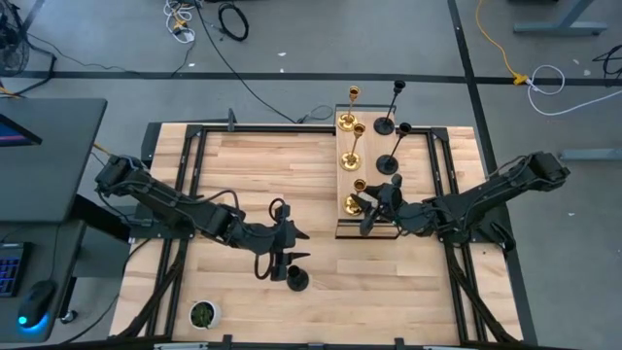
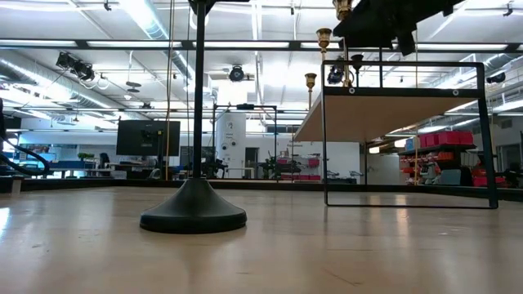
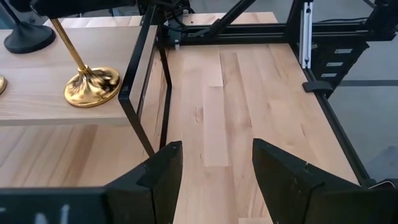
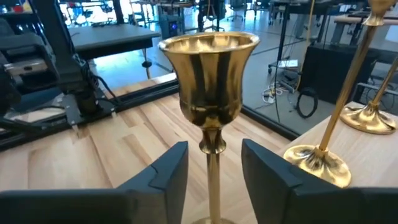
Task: Pick & Place candle stick holders
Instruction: Put the black candleholder on the shelf aligned with the other black candleholders
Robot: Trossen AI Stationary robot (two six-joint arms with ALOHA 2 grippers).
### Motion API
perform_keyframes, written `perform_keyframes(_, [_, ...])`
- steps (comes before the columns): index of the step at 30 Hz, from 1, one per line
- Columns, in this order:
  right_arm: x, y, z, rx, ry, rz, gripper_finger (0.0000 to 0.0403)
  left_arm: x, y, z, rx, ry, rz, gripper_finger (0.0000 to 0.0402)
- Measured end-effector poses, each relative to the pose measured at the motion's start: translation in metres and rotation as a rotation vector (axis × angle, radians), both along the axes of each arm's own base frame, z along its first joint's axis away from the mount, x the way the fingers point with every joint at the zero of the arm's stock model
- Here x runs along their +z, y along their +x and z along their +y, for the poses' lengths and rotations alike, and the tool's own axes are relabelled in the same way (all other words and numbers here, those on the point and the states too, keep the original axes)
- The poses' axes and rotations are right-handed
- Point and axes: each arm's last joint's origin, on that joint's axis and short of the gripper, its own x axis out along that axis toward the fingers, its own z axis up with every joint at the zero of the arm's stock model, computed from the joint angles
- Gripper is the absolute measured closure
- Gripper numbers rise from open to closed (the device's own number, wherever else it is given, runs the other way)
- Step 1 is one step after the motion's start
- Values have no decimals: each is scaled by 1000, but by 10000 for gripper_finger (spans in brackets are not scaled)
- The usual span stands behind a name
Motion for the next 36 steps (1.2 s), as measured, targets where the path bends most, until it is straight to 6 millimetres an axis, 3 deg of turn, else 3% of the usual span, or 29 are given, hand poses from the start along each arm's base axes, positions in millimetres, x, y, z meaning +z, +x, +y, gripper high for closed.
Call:
perform_keyframes(12, [12,-16,7,22,-38,-4,236,0,0,0,1,0,7,207])
perform_keyframes(24, [17,-49,14,95,-14,56,236,-11,-7,3,16,26,127,207])
perform_keyframes(36, [21,-67,39,409,57,73,236,-30,-24,10,32,108,387,207])
